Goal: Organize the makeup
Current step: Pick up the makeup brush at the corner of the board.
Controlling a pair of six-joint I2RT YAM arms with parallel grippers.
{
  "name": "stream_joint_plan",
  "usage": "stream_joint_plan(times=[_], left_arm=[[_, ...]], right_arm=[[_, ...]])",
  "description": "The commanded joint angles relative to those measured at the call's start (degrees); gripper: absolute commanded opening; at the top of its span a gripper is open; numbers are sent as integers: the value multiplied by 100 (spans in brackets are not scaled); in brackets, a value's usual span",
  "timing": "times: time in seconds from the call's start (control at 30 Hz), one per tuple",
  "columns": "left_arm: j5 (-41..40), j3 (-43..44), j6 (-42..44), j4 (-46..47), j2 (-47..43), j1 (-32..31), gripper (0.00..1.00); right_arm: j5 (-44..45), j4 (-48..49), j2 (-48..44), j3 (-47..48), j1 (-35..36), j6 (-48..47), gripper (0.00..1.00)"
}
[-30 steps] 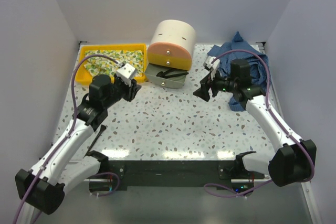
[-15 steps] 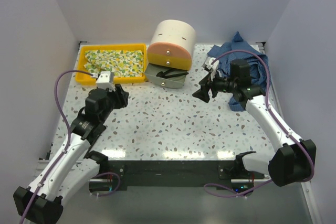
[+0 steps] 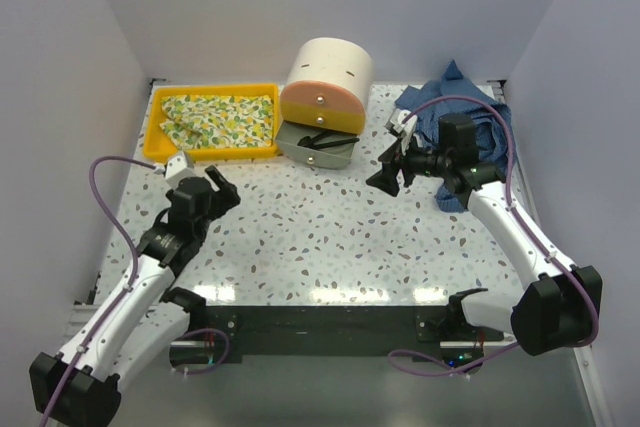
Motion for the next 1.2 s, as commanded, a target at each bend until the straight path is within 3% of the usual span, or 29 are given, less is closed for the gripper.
stream_joint_plan(times=[0.0, 0.4, 1.17], left_arm=[[-485, 210, -907, -483, 369, 104, 79], [-617, 904, -2524, -2012, 1671, 596, 87], [-521, 1027, -3219, -2443, 1900, 966, 100]], right_arm=[[-198, 42, -122, 32, -31, -99, 74], [-233, 33, -201, 23, -22, -126, 75], [-321, 77, -263, 5, -22, -90, 75]])
